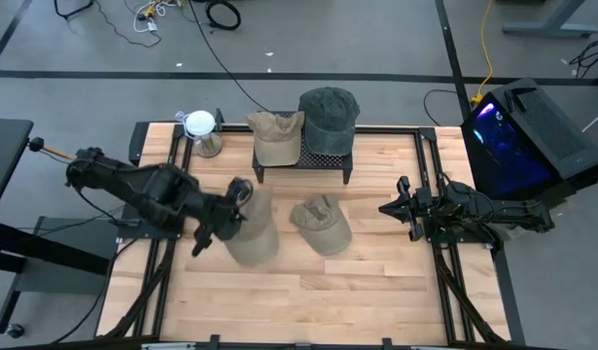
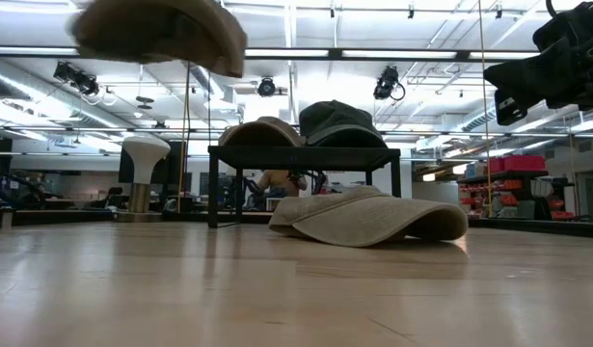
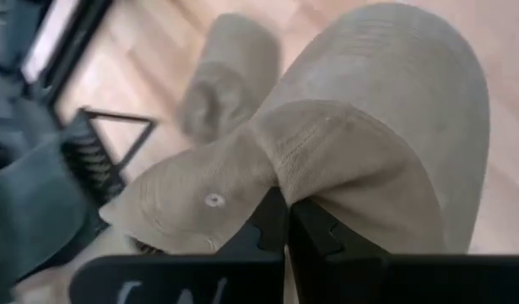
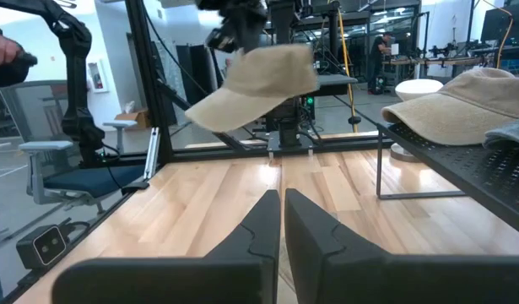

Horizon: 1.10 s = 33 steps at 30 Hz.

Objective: Pick & Place hat
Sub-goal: Stack the left brown cap on the other brown cap on the shelf

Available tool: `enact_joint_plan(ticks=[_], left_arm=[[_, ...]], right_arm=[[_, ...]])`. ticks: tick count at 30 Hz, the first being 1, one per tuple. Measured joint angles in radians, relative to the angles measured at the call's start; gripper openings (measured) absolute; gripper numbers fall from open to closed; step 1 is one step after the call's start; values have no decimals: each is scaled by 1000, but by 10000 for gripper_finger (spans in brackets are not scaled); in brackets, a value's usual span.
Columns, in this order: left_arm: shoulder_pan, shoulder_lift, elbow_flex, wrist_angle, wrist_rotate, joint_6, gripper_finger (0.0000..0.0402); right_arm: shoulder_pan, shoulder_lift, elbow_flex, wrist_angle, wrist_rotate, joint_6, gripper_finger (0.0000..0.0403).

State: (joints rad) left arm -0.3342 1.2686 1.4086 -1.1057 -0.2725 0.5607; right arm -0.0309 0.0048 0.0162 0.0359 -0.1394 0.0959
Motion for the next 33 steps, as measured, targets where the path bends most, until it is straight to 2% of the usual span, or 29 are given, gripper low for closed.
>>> enact_joint_plan(ticks=[6,16,28,33], left_arm=[[156,0,45,1,-43,129,2],[389,-1,99,73,-42,327,1],[577,1,99,300,-43,603,1],[629,1,99,372,-45,641,1]], right_arm=[[0,0,0,0,0,0,25],[0,0,0,0,0,0,25],[0,0,0,0,0,0,25],[0,0,0,0,0,0,25]])
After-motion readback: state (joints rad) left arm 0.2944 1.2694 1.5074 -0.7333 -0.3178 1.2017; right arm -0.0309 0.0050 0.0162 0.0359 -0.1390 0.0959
